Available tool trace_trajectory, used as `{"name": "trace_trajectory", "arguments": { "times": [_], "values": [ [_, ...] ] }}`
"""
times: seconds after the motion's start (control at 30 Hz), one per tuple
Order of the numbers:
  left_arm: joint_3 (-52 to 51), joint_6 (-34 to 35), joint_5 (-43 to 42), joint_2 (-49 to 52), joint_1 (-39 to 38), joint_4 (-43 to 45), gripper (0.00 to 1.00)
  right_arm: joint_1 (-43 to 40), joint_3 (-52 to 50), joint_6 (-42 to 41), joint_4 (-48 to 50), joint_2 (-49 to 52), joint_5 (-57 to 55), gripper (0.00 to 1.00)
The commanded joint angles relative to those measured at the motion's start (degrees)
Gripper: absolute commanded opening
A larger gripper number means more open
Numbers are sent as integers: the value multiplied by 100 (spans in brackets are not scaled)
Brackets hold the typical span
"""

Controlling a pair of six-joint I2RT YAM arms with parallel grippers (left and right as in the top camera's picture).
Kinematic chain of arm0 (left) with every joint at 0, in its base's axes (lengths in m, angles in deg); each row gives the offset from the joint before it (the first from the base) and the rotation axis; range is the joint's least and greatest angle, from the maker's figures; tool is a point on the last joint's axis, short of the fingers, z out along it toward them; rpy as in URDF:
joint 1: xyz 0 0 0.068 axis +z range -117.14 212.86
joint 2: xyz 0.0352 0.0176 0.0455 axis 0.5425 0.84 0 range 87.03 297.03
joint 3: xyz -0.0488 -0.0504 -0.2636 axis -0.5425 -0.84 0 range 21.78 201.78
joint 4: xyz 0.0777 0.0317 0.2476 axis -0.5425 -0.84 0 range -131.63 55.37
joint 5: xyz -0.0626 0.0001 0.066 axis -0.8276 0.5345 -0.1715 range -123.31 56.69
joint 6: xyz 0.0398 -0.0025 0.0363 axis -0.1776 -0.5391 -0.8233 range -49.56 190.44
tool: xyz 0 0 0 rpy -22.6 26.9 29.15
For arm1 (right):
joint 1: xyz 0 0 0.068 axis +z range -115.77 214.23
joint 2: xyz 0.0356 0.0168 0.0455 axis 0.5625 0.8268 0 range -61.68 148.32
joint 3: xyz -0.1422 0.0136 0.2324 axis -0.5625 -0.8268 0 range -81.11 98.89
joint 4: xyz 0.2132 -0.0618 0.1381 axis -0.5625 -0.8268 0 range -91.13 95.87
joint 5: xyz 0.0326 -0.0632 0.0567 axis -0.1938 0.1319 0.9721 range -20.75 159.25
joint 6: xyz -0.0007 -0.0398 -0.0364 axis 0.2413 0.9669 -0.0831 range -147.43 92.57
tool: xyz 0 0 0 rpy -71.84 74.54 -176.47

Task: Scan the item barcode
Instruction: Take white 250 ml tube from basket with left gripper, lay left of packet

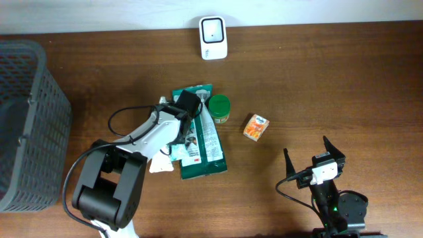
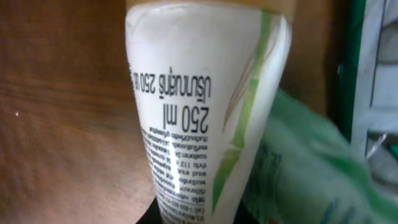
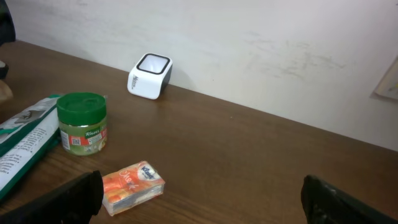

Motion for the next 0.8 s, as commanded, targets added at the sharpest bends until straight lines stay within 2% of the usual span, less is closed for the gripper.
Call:
{"name": "trace_trajectory", "arguments": {
  "times": [0.0, 0.03, 0.13, 0.17, 0.3, 0.4, 0.5, 0.67, 0.77],
  "values": [
    [98, -33, -83, -33, 98, -256, 0, -28, -31, -44, -37, -33, 11, 98],
    [98, -33, -146, -35, 92, -264, 11, -28, -31, -44, -37, -33, 11, 98],
    [118, -31, -216, -35, 90, -280, 51, -28, -31, -44, -37, -33, 9, 98],
    [190, -31, -216, -35, 94, -350, 56, -28, -31, -44, -37, -33, 9, 98],
    [1045, -35, -214, -243, 94, -1071, 63, -28, -31, -44, -37, -33, 9, 98],
    [1679, -409, -330, -636, 96, -1436, 71, -28, -31, -44, -37, -33, 11, 98],
    [2168, -879, -754, -1069, 254, -1681, 72, -28, -31, -44, -37, -33, 9, 98],
    [2887, -1902, -2218, -1773, 1401, -1858, 71, -28, -31, -44, -37, -33, 9, 98],
    [3099, -2238, -2669, -2020, 2328, -1856, 72, -28, -31, -44, -37, -33, 11, 98]
  ]
}}
